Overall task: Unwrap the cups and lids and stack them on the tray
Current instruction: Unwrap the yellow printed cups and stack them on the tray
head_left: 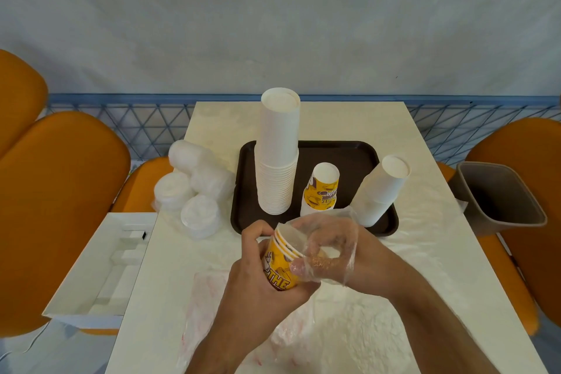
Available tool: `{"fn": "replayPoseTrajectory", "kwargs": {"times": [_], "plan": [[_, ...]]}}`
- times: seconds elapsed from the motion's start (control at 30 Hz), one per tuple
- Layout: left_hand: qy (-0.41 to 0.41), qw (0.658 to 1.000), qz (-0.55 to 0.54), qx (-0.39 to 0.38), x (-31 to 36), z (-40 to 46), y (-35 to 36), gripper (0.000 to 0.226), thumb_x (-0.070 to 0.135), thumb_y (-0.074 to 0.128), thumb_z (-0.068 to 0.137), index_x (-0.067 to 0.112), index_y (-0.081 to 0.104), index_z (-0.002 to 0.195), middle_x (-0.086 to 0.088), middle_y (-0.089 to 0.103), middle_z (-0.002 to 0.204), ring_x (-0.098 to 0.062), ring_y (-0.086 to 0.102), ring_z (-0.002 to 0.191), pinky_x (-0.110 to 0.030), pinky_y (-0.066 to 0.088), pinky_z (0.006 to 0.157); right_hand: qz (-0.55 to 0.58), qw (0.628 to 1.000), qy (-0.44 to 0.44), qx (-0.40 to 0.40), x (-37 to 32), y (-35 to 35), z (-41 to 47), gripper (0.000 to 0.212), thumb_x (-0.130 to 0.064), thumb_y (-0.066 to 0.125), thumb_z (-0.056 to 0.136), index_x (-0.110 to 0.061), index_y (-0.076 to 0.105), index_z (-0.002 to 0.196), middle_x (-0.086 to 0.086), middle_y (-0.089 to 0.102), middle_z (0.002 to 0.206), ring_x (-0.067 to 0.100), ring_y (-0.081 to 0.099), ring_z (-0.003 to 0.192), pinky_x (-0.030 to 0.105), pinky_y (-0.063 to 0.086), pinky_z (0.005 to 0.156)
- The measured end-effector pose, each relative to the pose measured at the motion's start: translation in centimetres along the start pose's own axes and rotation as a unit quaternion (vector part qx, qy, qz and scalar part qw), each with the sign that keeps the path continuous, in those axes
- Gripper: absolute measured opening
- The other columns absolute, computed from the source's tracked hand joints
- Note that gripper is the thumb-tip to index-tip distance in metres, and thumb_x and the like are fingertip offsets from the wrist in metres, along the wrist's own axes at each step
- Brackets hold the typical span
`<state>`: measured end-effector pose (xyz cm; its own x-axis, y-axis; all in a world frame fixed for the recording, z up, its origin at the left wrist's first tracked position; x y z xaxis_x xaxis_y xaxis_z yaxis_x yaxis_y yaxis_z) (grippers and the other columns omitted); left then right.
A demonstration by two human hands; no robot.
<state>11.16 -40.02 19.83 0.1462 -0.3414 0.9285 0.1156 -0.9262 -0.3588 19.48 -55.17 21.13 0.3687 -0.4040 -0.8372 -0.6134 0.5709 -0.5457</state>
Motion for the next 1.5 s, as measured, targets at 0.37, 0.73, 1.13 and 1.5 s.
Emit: {"fn": "replayPoseTrajectory", "kwargs": {"times": [0.37, 0.73, 1.13, 1.5], "plan": [[0.004, 1.000, 0.028, -0.008, 0.1, 0.2, -0.7, 0.078, 0.031, 0.090, 0.066, 0.054, 0.028, 0.108, 0.012, 0.067, 0.087, -0.009, 0.067, 0.070, -0.016, 0.051, 0.060, 0.252, 0.960, 0.020, 0.124, 0.3, -2.1, -0.3, 0.039, -0.038, 0.084, 0.067, 0.000, 0.072, 0.073, 0.010, 0.070, 0.099, 0.019, 0.068, 0.090, 0.031, 0.054, 0.080], [-0.020, 0.998, -0.030, 0.042, -0.7, 0.1, -1.5, 0.087, 0.012, 0.088, 0.067, 0.056, 0.026, 0.110, 0.023, 0.066, 0.092, -0.010, 0.069, 0.073, -0.020, 0.054, 0.059, 0.210, 0.968, 0.126, 0.057, 1.4, -3.4, -1.7, 0.055, -0.017, 0.086, 0.072, -0.040, 0.061, 0.116, -0.006, 0.068, 0.115, 0.019, 0.069, 0.108, 0.039, 0.062, 0.084], [-0.026, 0.996, -0.058, 0.062, -0.6, 0.1, -1.6, 0.084, 0.021, 0.091, 0.063, 0.053, 0.030, 0.111, 0.015, 0.067, 0.091, -0.016, 0.069, 0.073, -0.031, 0.058, 0.060, 0.125, 0.987, 0.095, -0.013, 1.1, -0.4, -0.7, 0.071, -0.017, 0.081, 0.085, -0.038, 0.042, 0.141, -0.014, 0.067, 0.121, 0.011, 0.066, 0.113, 0.034, 0.056, 0.095], [-0.045, 0.992, -0.081, 0.083, -1.3, -0.4, -2.7, 0.081, 0.008, 0.088, 0.068, 0.055, 0.033, 0.104, 0.010, 0.063, 0.086, -0.014, 0.066, 0.071, -0.021, 0.055, 0.059, 0.135, 0.964, 0.125, 0.191, 3.3, -3.4, -0.1, 0.070, 0.001, 0.082, 0.078, -0.029, 0.043, 0.127, -0.006, 0.061, 0.114, -0.005, 0.064, 0.097, 0.013, 0.053, 0.075]]}}
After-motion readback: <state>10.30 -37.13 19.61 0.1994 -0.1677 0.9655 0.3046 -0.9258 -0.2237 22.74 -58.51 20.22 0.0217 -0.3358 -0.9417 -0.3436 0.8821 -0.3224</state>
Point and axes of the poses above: each hand's wrist, its own z-axis towards the middle knuckle, its own y-axis out of the palm, x = y × z, the point moved 3 cm from there along z, towards the middle knuckle
